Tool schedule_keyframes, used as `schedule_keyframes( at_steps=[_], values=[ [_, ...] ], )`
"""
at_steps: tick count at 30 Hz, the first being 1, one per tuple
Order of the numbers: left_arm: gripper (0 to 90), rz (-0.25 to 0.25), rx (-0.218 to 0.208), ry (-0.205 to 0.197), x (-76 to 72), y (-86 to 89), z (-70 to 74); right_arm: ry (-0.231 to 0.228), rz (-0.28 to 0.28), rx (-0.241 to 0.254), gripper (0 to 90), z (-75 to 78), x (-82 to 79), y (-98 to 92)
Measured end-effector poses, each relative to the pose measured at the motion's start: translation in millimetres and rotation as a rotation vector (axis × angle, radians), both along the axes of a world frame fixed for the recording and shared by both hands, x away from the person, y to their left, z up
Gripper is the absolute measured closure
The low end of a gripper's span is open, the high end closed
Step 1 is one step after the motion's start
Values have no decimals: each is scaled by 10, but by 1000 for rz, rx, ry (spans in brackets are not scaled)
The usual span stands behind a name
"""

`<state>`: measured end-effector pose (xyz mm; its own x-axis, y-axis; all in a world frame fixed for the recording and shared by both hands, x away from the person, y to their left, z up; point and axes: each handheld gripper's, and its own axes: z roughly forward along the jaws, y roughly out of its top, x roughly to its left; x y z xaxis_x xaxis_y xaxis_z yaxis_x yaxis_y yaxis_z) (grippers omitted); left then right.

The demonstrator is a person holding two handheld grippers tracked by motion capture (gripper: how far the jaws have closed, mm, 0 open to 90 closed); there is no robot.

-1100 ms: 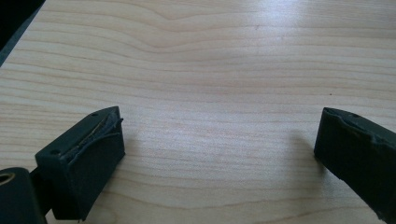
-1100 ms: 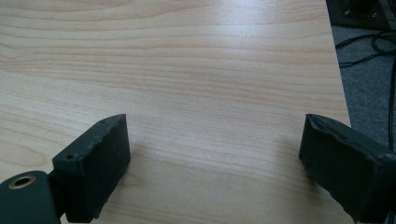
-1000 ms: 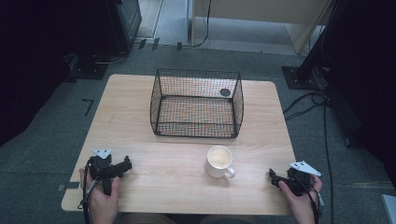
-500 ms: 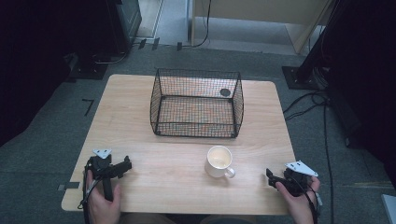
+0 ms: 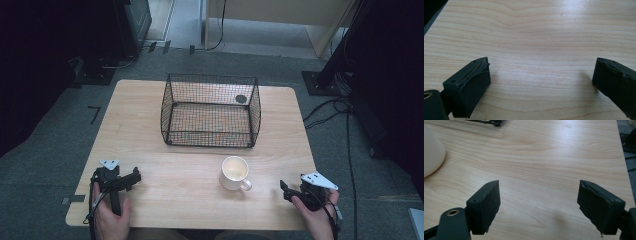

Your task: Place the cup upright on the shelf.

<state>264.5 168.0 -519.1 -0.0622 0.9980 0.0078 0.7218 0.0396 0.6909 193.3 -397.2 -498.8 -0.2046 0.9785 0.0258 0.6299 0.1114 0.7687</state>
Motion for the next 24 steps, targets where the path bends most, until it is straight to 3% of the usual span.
schedule_keyframes(
  at_steps=[24],
  values=[
    [18,0,0,0,0,0,0,-31,114,24,259,113,-53,254]
  ],
)
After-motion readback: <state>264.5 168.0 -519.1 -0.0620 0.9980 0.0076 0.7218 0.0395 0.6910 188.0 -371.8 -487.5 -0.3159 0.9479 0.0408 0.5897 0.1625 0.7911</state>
